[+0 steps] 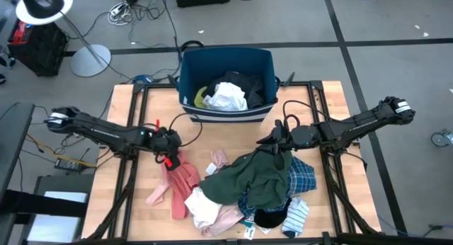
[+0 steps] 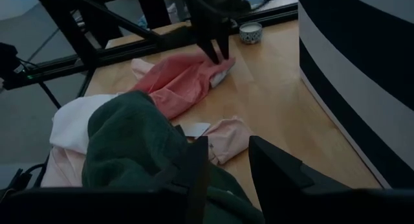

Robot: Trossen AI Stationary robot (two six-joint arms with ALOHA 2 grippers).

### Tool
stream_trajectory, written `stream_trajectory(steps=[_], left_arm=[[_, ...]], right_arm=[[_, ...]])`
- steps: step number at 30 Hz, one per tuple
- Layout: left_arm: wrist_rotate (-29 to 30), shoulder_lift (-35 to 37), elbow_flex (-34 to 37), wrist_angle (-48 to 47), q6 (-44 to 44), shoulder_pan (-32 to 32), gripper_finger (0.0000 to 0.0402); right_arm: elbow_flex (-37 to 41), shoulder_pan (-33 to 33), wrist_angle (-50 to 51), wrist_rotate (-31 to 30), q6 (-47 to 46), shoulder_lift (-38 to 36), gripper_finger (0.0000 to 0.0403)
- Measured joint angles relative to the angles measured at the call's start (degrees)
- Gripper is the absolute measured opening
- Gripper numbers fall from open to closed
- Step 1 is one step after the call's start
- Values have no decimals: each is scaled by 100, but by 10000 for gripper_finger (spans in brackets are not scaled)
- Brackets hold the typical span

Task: Sort clothes
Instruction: Put the dark pink boxer into the blue laundry organizer

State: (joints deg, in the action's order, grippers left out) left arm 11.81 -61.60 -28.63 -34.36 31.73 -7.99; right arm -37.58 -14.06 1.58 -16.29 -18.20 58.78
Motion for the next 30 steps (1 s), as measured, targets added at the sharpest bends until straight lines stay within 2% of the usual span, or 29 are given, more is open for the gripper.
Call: stream_trajectory(steps=[5,7,10,13,17,22,27,30], left_arm=[[-231,-249,458,851,18,4,110],[-243,-333,499,953,167,4,87],[-271,-355,491,955,235,7,23],[-364,-274,328,707,229,4,9],[-372,-78,-324,25,13,4,3],[42,192,-1540,-1034,-362,4,2],[299,415,-2768,-1185,-1025,8,1],[755,432,-3500,-1133,-1488,16,1]], right_arm=[[0,0,-2,0,7,0,113],[0,0,-4,0,7,0,113],[0,0,-6,0,7,0,113],[0,0,-7,0,9,0,113],[0,0,-10,0,12,0,113],[0,0,-13,-2,36,0,113],[0,2,-13,-2,44,0,113],[0,2,-21,-2,44,0,113]])
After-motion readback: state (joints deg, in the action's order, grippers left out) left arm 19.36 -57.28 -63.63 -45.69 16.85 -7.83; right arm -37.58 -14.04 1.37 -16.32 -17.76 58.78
